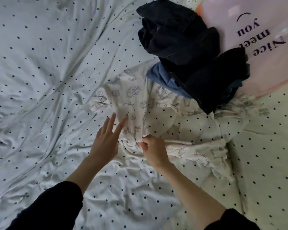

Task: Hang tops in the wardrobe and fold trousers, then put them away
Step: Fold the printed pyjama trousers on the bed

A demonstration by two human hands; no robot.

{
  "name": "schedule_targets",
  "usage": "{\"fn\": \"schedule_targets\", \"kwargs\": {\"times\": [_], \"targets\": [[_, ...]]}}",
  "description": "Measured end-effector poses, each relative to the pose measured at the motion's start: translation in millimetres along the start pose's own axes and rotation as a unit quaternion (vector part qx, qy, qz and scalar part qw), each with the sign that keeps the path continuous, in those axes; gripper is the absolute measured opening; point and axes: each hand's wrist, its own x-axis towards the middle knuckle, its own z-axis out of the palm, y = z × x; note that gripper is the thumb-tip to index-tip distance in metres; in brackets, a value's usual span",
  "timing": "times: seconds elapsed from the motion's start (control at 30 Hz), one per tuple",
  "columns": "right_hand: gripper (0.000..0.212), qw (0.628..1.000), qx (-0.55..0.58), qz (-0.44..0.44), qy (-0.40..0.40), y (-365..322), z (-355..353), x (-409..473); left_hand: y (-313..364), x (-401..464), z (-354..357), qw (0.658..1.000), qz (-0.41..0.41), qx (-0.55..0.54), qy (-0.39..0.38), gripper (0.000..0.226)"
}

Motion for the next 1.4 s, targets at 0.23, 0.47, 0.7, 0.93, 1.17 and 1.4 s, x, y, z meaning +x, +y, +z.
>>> {"fn": "schedule_targets", "kwargs": {"times": [0.23,0.47,0.7,0.93,1.17,1.4], "targets": [[0.035,0.994,0.046,-0.078,-0.055,-17.5,-57.2,-88.5,37.6,-11.7,-13.1,0.99,0.137,0.038,0.008,0.061],[0.028,0.992,-0.113,-0.059,0.009,-37.2,-104.0,-116.0,55.2,-68.8,-52.8,0.988,0.045,-0.138,0.047,0.029],[0.106,0.988,-0.15,-0.021,0.022,-93.9,-118.7,-151.6,88.9,-109.3,-144.5,0.978,0.111,-0.173,0.038,0.023],[0.021,0.936,-0.181,-0.214,0.212,-182.1,-189.8,-143.9,103.9,-142.2,-254.1,0.967,0.18,-0.164,0.072,0.019],[0.021,0.945,-0.071,-0.237,0.215,-282.6,-269.3,-133.7,115.9,-160.0,-357.2,0.939,0.189,-0.184,0.222,0.016],[0.027,0.927,0.038,-0.265,0.262,-383.2,-350.5,-124.7,106.3,-170.4,-450.8,0.934,0.145,-0.226,0.237,0.057]]}}
